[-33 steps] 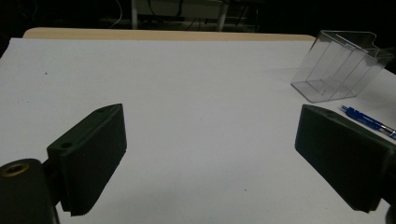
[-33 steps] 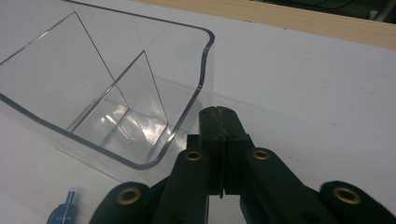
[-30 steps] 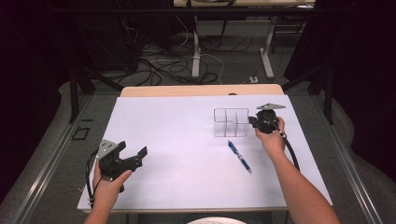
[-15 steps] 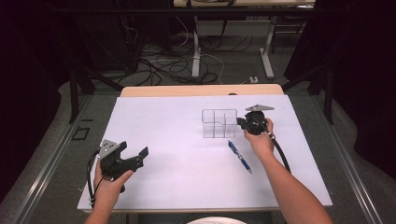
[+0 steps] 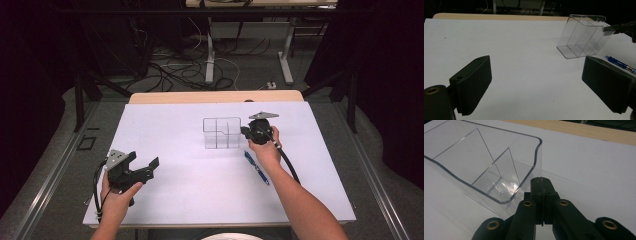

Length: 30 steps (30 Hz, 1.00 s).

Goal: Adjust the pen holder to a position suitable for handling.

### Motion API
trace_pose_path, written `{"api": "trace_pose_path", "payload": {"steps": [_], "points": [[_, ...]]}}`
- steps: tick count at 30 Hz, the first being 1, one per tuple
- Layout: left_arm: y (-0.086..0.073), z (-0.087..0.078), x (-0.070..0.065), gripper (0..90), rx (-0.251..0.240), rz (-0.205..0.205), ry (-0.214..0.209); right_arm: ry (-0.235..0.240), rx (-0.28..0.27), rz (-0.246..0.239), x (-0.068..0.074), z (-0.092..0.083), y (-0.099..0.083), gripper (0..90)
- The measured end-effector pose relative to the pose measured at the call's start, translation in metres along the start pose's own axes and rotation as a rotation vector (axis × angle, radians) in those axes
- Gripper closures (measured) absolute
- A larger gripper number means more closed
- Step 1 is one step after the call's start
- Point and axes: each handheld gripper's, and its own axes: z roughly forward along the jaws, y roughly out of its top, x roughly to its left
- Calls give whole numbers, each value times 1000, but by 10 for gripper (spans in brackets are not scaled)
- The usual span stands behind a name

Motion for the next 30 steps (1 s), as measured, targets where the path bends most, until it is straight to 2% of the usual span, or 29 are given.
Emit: {"api": "trace_pose_path", "payload": {"steps": [2,5,8,12,17,18,20,22,25,30], "points": [[0,-1,1,91,-3,-2,2,16,-1,16,5,2,4,900],[0,-2,1,91,-4,-7,0,11,5,8,6,4,6,900],[1,-2,0,92,-7,2,-1,16,27,32,9,7,6,900],[1,-2,0,91,-10,3,0,9,34,12,12,9,7,900],[1,-3,2,92,-8,3,6,12,52,17,14,10,7,900],[1,-3,2,92,-8,3,8,24,47,22,12,9,8,899],[-1,-4,2,91,-5,2,11,27,47,34,11,7,9,874],[-1,-4,3,92,-1,8,14,29,47,26,9,5,11,859],[-1,-4,5,93,6,-4,18,27,45,38,7,3,13,845],[-1,-4,2,96,-4,-8,9,-4,33,1,8,-3,16,767]]}}
